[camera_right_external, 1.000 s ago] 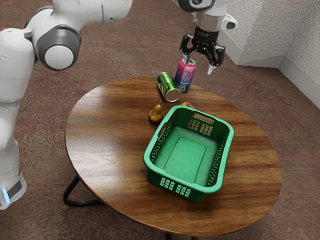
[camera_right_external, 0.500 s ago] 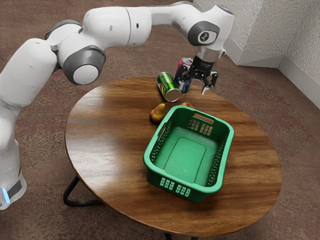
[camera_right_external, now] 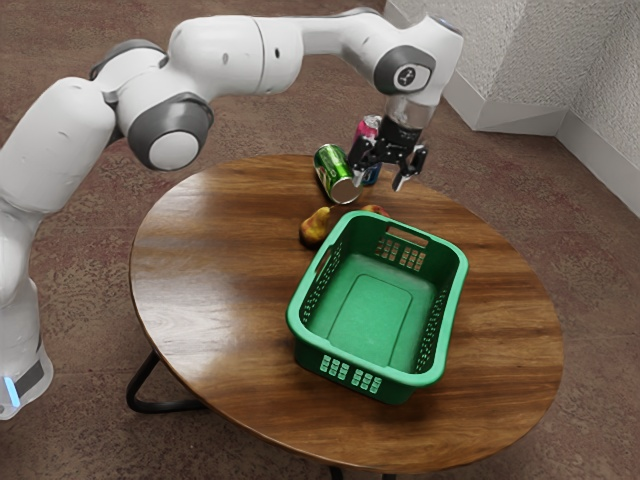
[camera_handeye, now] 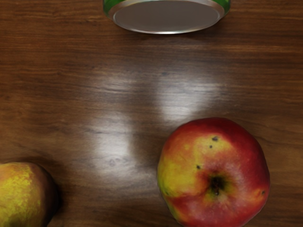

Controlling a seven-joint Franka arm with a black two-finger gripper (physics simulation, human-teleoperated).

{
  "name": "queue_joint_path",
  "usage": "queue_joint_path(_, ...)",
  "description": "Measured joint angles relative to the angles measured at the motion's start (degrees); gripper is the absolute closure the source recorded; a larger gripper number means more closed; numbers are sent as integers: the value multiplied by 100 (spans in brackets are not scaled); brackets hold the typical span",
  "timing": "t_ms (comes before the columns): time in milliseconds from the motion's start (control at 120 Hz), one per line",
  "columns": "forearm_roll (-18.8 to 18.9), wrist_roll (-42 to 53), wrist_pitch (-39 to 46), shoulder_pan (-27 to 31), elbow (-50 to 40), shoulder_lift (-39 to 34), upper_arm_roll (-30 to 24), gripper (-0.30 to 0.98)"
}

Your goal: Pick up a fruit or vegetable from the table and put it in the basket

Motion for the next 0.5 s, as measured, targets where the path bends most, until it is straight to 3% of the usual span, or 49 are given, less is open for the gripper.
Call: queue_joint_path(500,49,-529,-98,9,-116,179,8,0)
